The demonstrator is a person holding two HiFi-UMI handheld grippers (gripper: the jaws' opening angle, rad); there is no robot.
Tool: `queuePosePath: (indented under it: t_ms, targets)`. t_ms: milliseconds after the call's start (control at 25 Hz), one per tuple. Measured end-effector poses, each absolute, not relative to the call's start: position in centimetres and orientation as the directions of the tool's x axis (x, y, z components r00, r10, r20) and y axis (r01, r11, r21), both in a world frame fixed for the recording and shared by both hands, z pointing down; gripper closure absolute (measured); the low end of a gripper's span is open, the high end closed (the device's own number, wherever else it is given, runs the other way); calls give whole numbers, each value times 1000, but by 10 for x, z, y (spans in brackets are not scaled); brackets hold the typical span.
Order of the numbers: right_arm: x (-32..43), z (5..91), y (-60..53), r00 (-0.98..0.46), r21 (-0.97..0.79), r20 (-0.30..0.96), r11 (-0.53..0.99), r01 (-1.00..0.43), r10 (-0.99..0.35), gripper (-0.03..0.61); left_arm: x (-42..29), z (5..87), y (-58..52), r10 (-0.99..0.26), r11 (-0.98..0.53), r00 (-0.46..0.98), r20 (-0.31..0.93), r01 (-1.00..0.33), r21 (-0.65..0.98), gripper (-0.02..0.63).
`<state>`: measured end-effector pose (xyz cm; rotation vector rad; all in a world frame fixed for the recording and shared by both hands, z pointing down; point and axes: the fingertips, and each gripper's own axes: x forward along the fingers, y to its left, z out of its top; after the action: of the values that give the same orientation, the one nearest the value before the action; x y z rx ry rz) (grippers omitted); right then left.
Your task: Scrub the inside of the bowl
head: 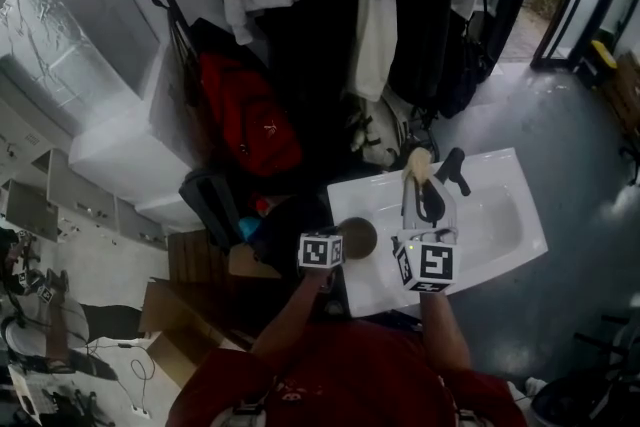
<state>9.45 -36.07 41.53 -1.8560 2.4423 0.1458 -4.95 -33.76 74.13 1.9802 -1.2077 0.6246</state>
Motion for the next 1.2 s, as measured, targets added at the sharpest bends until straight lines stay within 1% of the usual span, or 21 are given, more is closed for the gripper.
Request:
queuePosePath:
  t_ms: [240,480,640,880,1080,1200]
  targets:
    - [97,419,-359,-260,29,-108,258,-966,-960,529,-47,729,-343,-578,-301,436,690,-899,317,589]
    - [98,414,-359,-260,30,-119,258,-966,-958,529,-44,679,-365,-672,-313,434,600,-901,300,589]
    - [96,408,-359,-262,29,-132,260,-965,-956,529,-47,628,-381,-760,-318,415,500,-908,271,589]
    - [94,400,-359,-267,33,-151,265,-964,-952,529,-53,539,-397,-878,-324,375,299,-923,207,589]
    - [93,393,-358,-270,31,-167,269,-963,-948,529,-55,470,-397,-929,-333,350,124,-933,136,589]
    - [93,386,-354,-274,24,-184,274,-961,-944,529,-53,443,-395,-939,-336,340,58,-940,61,589]
